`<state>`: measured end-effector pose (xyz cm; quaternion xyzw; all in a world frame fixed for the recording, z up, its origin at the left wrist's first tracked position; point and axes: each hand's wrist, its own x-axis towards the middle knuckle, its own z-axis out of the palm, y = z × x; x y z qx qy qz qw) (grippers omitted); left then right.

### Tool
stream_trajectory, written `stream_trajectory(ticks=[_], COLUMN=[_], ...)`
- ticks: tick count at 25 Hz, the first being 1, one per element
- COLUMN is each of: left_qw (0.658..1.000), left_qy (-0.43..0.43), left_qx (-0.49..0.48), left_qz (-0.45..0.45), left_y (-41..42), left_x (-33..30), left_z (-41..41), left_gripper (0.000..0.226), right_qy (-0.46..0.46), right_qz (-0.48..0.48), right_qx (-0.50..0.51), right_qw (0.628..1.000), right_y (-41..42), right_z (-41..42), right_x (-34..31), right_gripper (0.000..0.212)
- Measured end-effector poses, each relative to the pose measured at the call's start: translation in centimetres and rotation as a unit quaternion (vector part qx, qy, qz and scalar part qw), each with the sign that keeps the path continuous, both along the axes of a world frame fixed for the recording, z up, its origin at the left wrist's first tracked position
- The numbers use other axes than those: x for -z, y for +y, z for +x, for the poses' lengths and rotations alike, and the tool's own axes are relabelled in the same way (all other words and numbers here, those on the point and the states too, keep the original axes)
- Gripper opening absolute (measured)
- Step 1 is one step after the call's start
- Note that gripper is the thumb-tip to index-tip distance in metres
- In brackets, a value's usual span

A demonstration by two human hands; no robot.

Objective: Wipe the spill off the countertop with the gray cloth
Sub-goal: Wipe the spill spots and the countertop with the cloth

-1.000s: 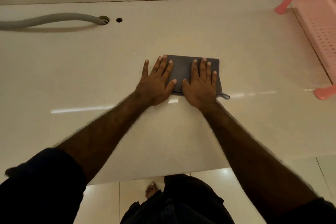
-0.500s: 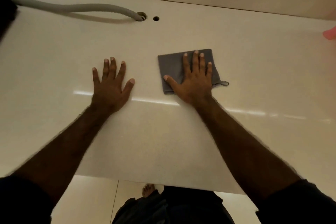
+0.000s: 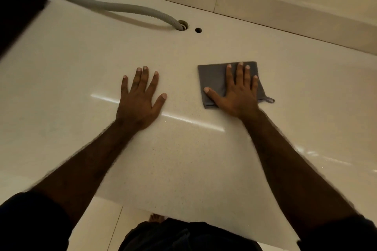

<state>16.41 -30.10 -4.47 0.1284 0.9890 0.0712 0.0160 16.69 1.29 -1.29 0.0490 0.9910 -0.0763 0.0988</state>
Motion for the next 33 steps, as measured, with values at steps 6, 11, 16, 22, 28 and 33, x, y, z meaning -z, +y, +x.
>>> stream_trajectory(ticks=[6,11,16,22,28,33], left_qw=[0.996,0.982,0.974,0.979,0.981,0.981], left_qy=[0.002,0.008,0.005,0.006,0.013,0.026], left_qx=[-0.077,-0.188,-0.224,-0.202,-0.189,-0.183], left_qz=[0.042,0.017,0.014,0.02,0.04,0.062], left_y=[-0.5,-4.1,-6.9,-8.5,-9.4,-10.0], left_x=[-0.5,-0.2,-0.1,-0.3,0.0,0.3], left_z=[0.4,3.5,5.7,6.2,6.7,7.6], left_gripper=[0.064,0.062,0.062,0.059,0.062,0.063], right_qy=[0.015,0.006,-0.01,0.019,0.064,0.076], right_qz=[-0.005,-0.016,0.006,-0.008,-0.034,-0.031], right_qx=[-0.147,-0.175,-0.088,-0.148,-0.274,-0.271], right_qw=[0.989,0.984,0.996,0.989,0.959,0.959], right_y=[-7.0,-4.3,-4.4,-13.2,-15.9,-10.1], right_z=[1.6,9.9,2.6,-4.7,4.6,8.6], right_x=[1.1,1.5,0.9,1.0,2.1,2.8], right_gripper=[0.113,0.11,0.117,0.115,0.111,0.112])
